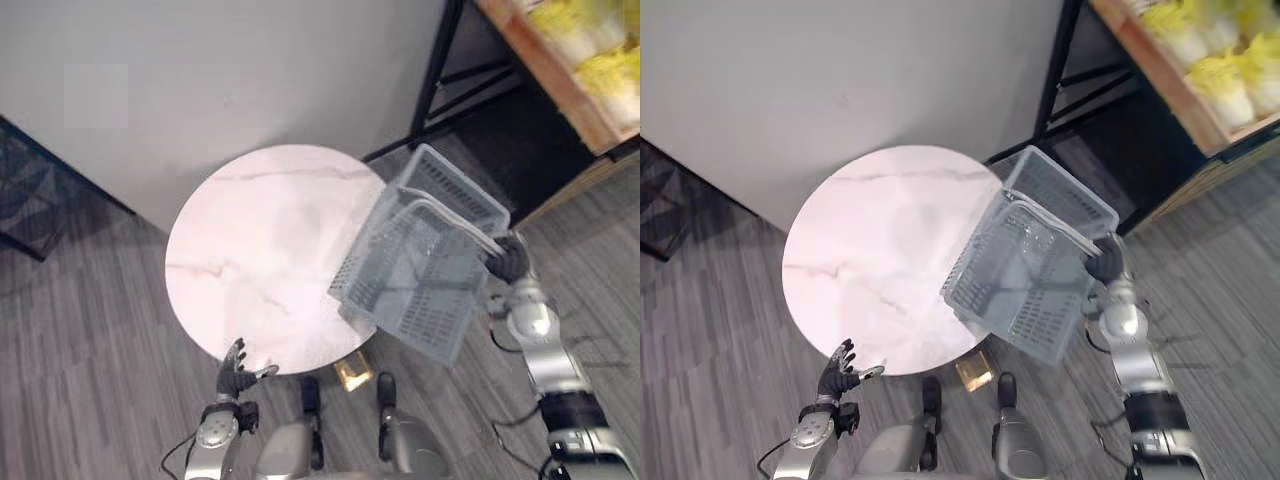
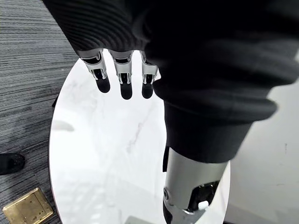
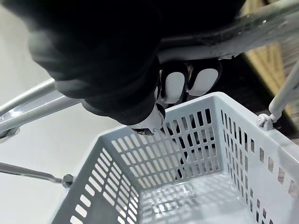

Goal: Pick vegetable in the basket

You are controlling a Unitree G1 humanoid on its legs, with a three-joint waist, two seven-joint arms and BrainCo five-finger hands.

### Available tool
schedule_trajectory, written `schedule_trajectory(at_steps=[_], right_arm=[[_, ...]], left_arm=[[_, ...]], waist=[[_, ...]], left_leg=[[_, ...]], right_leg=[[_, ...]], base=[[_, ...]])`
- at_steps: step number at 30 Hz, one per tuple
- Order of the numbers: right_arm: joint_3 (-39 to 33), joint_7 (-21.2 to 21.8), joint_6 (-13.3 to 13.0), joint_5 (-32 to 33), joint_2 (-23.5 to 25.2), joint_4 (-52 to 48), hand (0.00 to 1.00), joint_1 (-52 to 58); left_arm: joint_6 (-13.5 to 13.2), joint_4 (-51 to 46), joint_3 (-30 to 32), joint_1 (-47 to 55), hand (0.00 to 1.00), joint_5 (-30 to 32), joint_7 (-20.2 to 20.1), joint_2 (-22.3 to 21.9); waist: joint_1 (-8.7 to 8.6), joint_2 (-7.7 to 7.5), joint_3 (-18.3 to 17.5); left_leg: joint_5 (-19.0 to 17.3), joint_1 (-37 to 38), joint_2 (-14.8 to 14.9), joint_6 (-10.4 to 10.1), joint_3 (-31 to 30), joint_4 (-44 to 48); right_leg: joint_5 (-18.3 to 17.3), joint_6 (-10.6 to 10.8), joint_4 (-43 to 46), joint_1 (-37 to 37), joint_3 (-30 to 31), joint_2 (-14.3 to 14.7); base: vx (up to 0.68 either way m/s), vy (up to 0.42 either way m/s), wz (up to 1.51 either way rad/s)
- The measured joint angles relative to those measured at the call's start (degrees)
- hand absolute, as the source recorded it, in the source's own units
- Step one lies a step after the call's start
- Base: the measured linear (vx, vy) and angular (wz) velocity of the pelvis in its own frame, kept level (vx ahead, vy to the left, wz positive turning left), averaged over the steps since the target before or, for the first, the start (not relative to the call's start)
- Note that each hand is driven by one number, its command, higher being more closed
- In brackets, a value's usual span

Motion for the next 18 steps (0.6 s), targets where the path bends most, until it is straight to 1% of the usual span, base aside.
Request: schedule_trajectory(at_steps=[2,3,5,7,9,10,11,12,13,14,15,16,17,18], right_arm=[[-1.5,0.9,-0.5,2.1,1.3,0.0,1.0,2.5],[-2.7,1.5,-0.8,4.4,2.8,0.0,1.0,5.1],[-3.0,2.3,-0.8,7.3,4.7,0.0,1.0,7.5],[-2.9,3.2,-0.8,9.1,6.7,0.6,1.0,9.1],[-2.0,3.5,-0.8,9.8,9.0,0.6,1.0,9.7],[-1.0,3.5,-0.8,10.1,10.1,0.6,1.0,9.7],[-1.0,3.4,-0.8,10.2,11.7,0.6,1.0,9.7],[-0.9,3.4,-0.8,10.3,12.3,0.6,1.0,9.7],[-0.8,3.3,-0.8,10.6,13.6,0.6,1.0,9.7],[-0.9,3.1,-0.8,10.8,14.7,0.6,1.0,9.7],[-0.9,3.0,-0.8,10.8,15.3,0.6,1.0,9.7],[-0.9,2.7,-0.7,11.5,16.3,0.6,1.0,9.7],[-0.9,2.6,-0.6,11.9,17.0,0.6,1.0,10.0],[-1.0,2.4,-0.6,12.0,17.0,0.6,1.0,10.4]], left_arm=[[0.0,0.0,1.0,1.1,0.0,0.7,0.0,0.0],[0.1,0.1,1.6,1.6,0.0,1.2,-0.1,-0.1],[0.1,0.2,2.3,2.0,0.0,1.2,-0.1,-0.2],[0.1,0.9,2.4,2.0,0.0,1.3,-0.2,-0.2],[0.1,1.4,2.8,2.4,0.0,1.3,-0.2,-0.5],[0.1,1.4,3.2,2.5,0.0,1.3,-0.2,-1.2],[0.1,1.4,3.6,2.5,0.0,1.3,-0.2,-2.3],[0.1,1.4,3.6,2.5,0.0,1.3,-0.2,-2.7],[0.1,1.3,3.6,2.4,0.0,1.2,-0.2,-3.4],[0.1,1.1,3.6,2.0,0.0,1.2,-0.1,-3.7],[0.1,1.0,3.6,1.8,0.0,1.2,-0.1,-3.7],[0.1,0.5,3.8,1.8,0.0,1.1,0.0,-4.1],[0.2,0.6,3.9,1.8,0.0,1.1,0.1,-4.1],[0.2,0.5,3.9,1.9,0.0,1.1,0.1,-4.3]], waist=[[-0.41,-0.11,-1.4],[-0.39,-0.19,-2.3],[-0.58,-0.25,-2.6],[-0.53,-0.34,-2.7],[-0.28,-0.72,-2.9],[-0.22,-1.01,-2.7],[0.21,-1.24,-2.6],[0.67,-1.33,-2.6],[1.23,-1.54,-2.5],[1.22,-1.7,-2.5],[1.18,-1.86,-2.4],[1.47,-1.87,-2.3],[1.71,-2.14,-2.2],[2.04,-2.15,-2.2]], left_leg=[[-0.5,0.4,0.0,0.0,0.9,0.3],[-1.2,0.5,0.1,0.0,1.9,1.3],[-1.6,1.4,0.1,0.3,2.8,1.9],[-2.2,2.8,0.5,0.1,3.7,2.1],[-3.0,3.4,0.8,0.3,5.3,3.6],[-4.0,3.3,1.0,0.3,6.3,5.4],[-5.3,3.1,1.6,0.5,8.2,7.8],[-6.2,2.7,1.9,0.4,8.8,9.5],[-8.3,0.9,2.9,0.6,9.9,13.7],[-10.1,-1.8,4.0,1.0,10.3,18.1],[-10.4,-2.6,4.6,1.2,10.6,19.4],[-10.3,-4.0,5.7,1.8,11.3,19.6],[-10.2,-4.4,6.3,2.4,11.4,19.8],[-10.0,-4.5,6.6,2.5,11.4,20.0]], right_leg=[[0.0,0.0,0.0,0.1,1.0,0.1],[0.1,0.1,0.1,0.2,1.9,0.1],[0.1,0.2,0.3,0.8,2.9,0.1],[0.1,0.2,0.5,1.8,3.7,0.1],[0.1,0.2,1.2,2.0,5.0,0.2],[0.3,0.1,2.1,1.9,6.0,0.4],[0.4,0.1,3.1,1.7,7.3,0.7],[0.4,0.2,3.8,1.4,7.8,1.0],[0.4,0.2,5.0,0.6,8.7,1.5],[0.4,0.4,6.4,-0.9,9.0,2.0],[0.7,1.0,6.5,-1.3,8.9,2.1],[-0.6,1.9,9.1,-2.8,7.2,1.9],[-5.3,-0.2,20.6,-5.6,4.3,0.8],[-7.5,-0.2,25.7,-6.1,3.7,0.1]], base=[[0.01,0.014,-0.29],[0.01,0.01,-0.31],[0.0,0.01,-0.29],[-0.01,0.017,-0.29],[-0.03,0.023,-0.38],[-0.04,0.019,-0.48],[-0.04,0.019,-0.54],[-0.07,0.014,-0.6],[-0.12,0.009,-0.46],[-0.15,0.01,-0.33],[-0.19,0.018,-0.21],[-0.2,0.04,-0.11],[-0.2,0.022,-0.09],[-0.14,-0.01,0.03]])
